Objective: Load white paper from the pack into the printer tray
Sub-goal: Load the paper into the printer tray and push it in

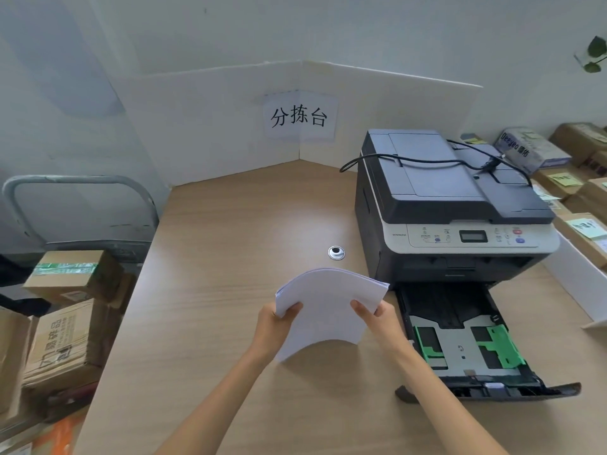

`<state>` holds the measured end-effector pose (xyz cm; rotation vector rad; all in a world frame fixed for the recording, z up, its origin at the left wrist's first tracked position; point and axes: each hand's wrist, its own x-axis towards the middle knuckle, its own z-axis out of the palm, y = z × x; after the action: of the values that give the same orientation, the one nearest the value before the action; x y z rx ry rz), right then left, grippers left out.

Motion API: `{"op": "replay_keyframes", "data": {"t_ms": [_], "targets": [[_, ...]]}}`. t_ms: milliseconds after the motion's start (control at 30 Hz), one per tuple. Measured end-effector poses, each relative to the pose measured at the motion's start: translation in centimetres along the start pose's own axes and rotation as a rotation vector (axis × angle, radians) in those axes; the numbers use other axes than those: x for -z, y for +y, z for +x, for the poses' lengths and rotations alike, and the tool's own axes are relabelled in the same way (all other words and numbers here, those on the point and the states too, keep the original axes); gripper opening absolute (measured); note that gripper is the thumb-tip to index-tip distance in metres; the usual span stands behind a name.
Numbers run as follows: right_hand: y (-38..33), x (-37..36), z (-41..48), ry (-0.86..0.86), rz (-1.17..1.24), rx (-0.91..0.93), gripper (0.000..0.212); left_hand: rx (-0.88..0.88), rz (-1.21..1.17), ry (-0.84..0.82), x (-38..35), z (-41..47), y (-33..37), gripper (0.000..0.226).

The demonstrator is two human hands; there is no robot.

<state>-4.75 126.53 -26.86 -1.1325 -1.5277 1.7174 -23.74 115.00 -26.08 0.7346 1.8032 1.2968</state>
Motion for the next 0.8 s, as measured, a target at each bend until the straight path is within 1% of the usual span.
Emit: {"op": "replay_keyframes", "data": {"t_ms": [133, 200, 267, 367, 467, 567, 633, 700, 733, 800], "targets": [[1.3, 0.1, -0.5, -0.029, -0.063, -0.042, 0.014, -0.025, -0.025, 0.017, 0.0, -0.7, -0.5, 0.007], [1.7, 0.1, -0.6, -0.044, -0.069, -0.039, 0.018, -0.023, -0.034, 0.006, 0.0, -1.0, -0.8, 0.016], [1.9, 0.2, -0.6, -0.021, -0.042, -0.033, 0.020, -0.005, -0.009, 0.016, -0.3, -1.1, -0.8, 0.024], [2.6, 0.3, -1.1, 0.003, -0.029, -0.053, 0.023, 0.006, -0.006, 0.018, -0.7, -1.6, -1.0, 0.022], [3.4, 0.2, -1.8, -0.028, -0.066, -0.071, 0.023, 0.032, -0.038, 0.007, -0.5, -2.0, -1.7, 0.010], [3.1, 0.2, -1.5, -0.064, -0.087, -0.062, 0.019, 0.092, -0.014, 0.024, -0.3, -1.4, -1.6, 0.020], [2.0, 0.3, -1.0, -0.089, -0.118, -0.072, 0.007, 0.075, -0.023, 0.074, 0.1, -0.6, -0.9, 0.022], [0.6, 0.9, -0.4, -0.087, -0.158, -0.067, 0.026, 0.066, -0.111, 0.206, 0.9, 0.2, 0.1, 0.017], [-0.2, 1.3, 0.0, -0.079, -0.168, -0.061, 0.028, 0.076, -0.178, 0.282, 1.4, 0.6, 0.8, 0.014], [-1.9, 2.4, 0.6, -0.082, -0.118, -0.055, 0.013, 0.066, -0.306, 0.369, 2.5, 1.2, 2.2, 0.011]]}}
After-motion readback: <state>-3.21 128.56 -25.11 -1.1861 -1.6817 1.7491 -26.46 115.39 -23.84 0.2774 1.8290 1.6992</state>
